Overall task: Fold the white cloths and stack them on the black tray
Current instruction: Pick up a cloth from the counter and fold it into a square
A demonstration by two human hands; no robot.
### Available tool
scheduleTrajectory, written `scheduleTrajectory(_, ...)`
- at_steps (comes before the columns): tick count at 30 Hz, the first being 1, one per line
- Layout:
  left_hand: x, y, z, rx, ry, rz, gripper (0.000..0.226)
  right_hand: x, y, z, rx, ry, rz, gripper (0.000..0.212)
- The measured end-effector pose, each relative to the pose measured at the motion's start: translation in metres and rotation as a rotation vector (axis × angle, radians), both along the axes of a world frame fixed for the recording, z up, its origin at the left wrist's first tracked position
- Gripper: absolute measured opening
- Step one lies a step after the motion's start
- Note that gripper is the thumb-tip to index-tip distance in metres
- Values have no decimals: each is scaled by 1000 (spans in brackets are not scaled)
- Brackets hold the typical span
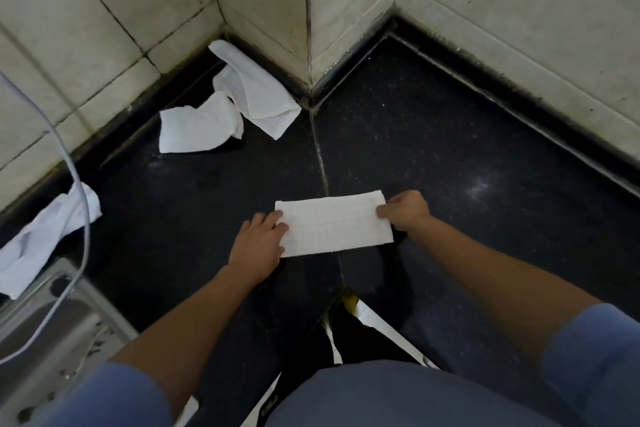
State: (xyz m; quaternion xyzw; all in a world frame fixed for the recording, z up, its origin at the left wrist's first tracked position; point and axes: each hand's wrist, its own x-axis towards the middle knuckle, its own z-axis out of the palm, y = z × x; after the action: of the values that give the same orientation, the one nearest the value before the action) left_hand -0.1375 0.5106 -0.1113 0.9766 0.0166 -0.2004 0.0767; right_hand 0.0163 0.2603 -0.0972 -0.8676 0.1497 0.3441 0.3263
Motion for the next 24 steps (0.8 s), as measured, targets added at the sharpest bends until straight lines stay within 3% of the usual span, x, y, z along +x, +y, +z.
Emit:
scheduleTrajectory(2,0,0,2,-15,-6,9,47,1,0,14,151,121,-105,12)
scheduleTrajectory(5,-7,1,6,-114,-102,126,41,2,9,30,224,128,6,11)
scheduleTrajectory(9,-26,13,15,-165,-181,283,30,-7,48,38,194,-33,279,18)
scheduleTrajectory(13,-51,29,21,-157,-171,382,26,-26,99,38,31,-200,613,18)
scheduleTrajectory(24,-72,36,22,-220,-93,468,26,-57,164,-8,-58,-85,683,20)
